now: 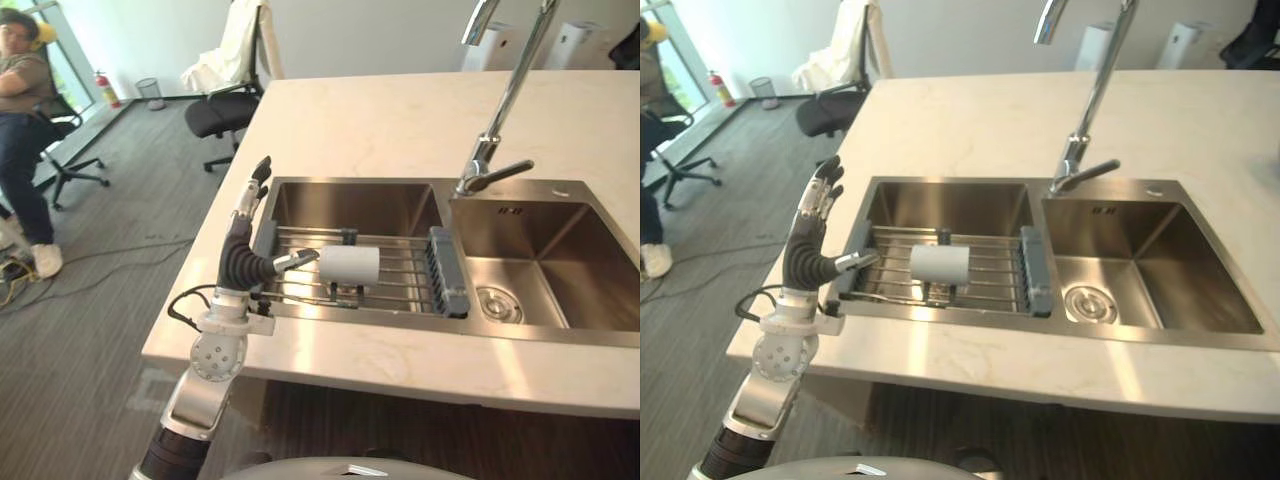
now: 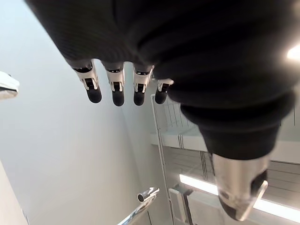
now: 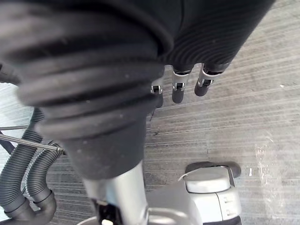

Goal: Walk over to the sink, pick up the cup, carry it to the dishwasher, place the cup inside the dishwasher, then close the dishwasher door

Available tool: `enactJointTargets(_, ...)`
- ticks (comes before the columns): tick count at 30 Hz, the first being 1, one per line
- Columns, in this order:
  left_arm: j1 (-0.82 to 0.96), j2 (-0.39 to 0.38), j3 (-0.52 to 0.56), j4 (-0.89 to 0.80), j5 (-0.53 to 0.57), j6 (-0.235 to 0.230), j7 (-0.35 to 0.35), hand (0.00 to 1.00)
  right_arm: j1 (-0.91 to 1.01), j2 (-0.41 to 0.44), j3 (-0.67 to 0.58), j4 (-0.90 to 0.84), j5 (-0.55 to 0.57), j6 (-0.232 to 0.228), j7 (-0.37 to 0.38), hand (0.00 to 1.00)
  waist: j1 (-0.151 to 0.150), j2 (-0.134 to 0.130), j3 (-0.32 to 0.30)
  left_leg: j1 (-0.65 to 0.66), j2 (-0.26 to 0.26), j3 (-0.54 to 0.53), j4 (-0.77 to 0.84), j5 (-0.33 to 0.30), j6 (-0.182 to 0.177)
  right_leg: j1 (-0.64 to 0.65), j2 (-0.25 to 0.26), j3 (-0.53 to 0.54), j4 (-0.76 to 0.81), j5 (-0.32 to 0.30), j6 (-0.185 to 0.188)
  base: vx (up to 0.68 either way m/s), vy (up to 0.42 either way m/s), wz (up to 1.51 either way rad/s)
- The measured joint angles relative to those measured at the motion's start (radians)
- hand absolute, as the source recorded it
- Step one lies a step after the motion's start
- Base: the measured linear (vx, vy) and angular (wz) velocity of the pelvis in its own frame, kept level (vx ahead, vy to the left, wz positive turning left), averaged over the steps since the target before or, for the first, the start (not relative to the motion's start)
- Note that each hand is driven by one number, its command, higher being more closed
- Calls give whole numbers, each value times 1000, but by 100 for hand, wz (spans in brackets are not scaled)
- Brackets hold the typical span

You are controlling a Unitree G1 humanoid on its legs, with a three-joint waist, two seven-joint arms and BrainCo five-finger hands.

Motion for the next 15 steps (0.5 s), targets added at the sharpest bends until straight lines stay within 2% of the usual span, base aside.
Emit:
enactJointTargets(2, 0, 12, -14, -1, 6, 0, -17, 0, 0, 17, -4, -1, 1, 0, -3, 0, 3, -15, -4, 1, -11, 27, -11, -3, 7, -25, -14, 29, 27, -8, 12, 2, 127, -36)
enactJointTargets(4, 0, 32, -54, -1, 6, 0, -42, 0, 7, 41, -10, -2, 1, -6, -7, 0, 2, -51, -7, 16, -24, 54, -18, -7, 18, -29, -25, 55, 33, -9, 23, -17, 104, -30)
enactJointTargets(6, 0, 41, -82, -3, 5, 0, -66, 0, 12, 57, -11, -9, 1, -10, -25, 0, 5, -69, -21, 15, -25, 84, -16, -14, 24, -46, -25, 85, 34, -4, 31, -19, 105, -43)
enactJointTargets(9, -10, 39, -125, -9, -5, 5, -109, 0, 31, 59, 6, -51, -3, -27, -25, 0, -6, -78, -23, 18, -15, 143, 7, -33, 30, -78, -24, 111, 33, 12, 41, -19, 60, -59)
enactJointTargets(11, -20, 41, -128, -14, -5, 29, -113, 0, 28, 60, 0, -57, -22, -29, -25, 0, 2, -81, -19, 44, 0, 213, 1, -34, 29, -93, -59, 9, 40, -8, 26, -41, 38, -94)
enactJointTargets(12, -21, 49, -119, -19, -6, 62, -115, 0, 27, 50, -1, -57, -44, -31, -23, 0, 5, -80, -21, 61, 9, 257, 1, -33, 28, -94, -107, -99, 44, -6, 21, -13, 27, -111)
enactJointTargets(13, -24, 63, -99, -27, -7, 101, -125, 0, 26, 46, 1, -55, -60, -32, -21, 0, 4, -91, -23, 72, 20, 291, 3, -33, 27, -100, -146, -192, 67, 22, -18, -2, -1, -105)
enactJointTargets(14, -31, 71, -96, -26, -5, 120, -128, 0, 24, 49, 2, -49, -59, -32, -20, 0, 3, -100, -23, 75, 25, 301, 5, -33, 26, -108, -151, -212, 83, 30, -20, -18, -80, -76)
enactJointTargets(15, -55, 85, -91, -15, 16, 153, -126, 0, 19, 55, 4, -32, -59, -30, -15, 0, -8, -106, -19, 74, 30, 301, 11, -35, 19, -116, -130, -223, 97, 55, -45, -26, -82, -46)
